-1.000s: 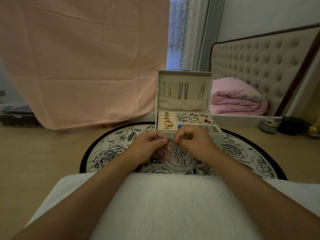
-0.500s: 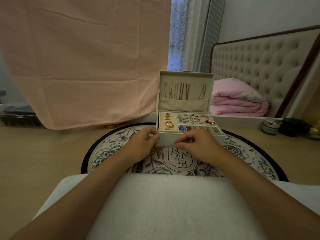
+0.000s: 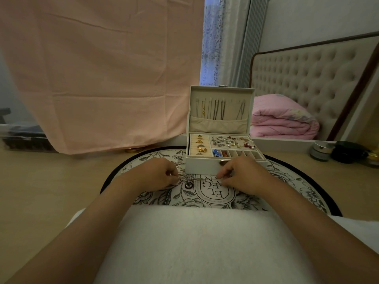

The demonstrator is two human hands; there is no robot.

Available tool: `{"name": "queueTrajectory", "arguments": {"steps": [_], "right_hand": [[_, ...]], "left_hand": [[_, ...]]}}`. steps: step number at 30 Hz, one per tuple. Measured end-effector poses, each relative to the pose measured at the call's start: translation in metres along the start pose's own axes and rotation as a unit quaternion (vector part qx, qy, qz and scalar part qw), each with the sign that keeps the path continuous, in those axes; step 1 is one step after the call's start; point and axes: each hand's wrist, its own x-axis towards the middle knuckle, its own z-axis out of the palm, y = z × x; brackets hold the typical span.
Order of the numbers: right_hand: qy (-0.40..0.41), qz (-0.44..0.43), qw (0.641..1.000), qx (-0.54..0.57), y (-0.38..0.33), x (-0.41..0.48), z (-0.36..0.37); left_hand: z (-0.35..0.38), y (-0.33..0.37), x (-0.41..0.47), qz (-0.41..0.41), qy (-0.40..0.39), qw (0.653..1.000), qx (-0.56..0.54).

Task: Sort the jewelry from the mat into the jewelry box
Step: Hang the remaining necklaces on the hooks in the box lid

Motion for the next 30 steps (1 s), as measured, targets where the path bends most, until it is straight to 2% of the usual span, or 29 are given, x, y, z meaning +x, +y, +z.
{"name": "queueTrajectory", "arguments": {"steps": [7, 11, 13, 15, 17, 19, 21, 24, 30], "right_hand": [[-0.010, -0.037, 0.994, -0.103, -0.008, -0.004, -0.003], [-0.031, -0.053, 0.977, -0.203, -0.017, -0.005, -0.003], [-0.010, -0.076, 0.972, -0.224, -0.024, -0.006, 0.002], [0.035, -0.127, 0.977, -0.168, -0.032, -0.007, 0.010], [0.061, -0.159, 0.983, -0.063, -0.040, -0.008, 0.025], [0.041, -0.150, 0.988, 0.012, -0.046, -0.007, 0.038], [0.010, -0.136, 0.987, 0.083, -0.047, -0.003, 0.046], [-0.012, -0.103, 0.973, 0.208, -0.045, 0.001, 0.045], [-0.017, -0.036, 0.910, 0.412, -0.048, -0.003, 0.027]], "left_hand": [[0.004, -0.005, -0.015, 0.003, 0.074, 0.997, 0.017], [0.012, -0.005, -0.019, 0.020, 0.060, 0.996, 0.069], [0.016, -0.004, -0.016, 0.029, 0.075, 0.993, 0.089], [0.019, -0.002, -0.014, 0.032, 0.105, 0.994, 0.022], [0.022, 0.003, -0.013, 0.028, 0.123, 0.982, -0.139], [0.022, 0.011, -0.014, 0.034, 0.103, 0.947, -0.302], [0.023, 0.017, -0.015, 0.046, 0.081, 0.913, -0.398], [0.021, 0.020, -0.014, 0.055, 0.109, 0.897, -0.425], [0.020, 0.015, -0.013, 0.071, 0.183, 0.912, -0.359]]}}
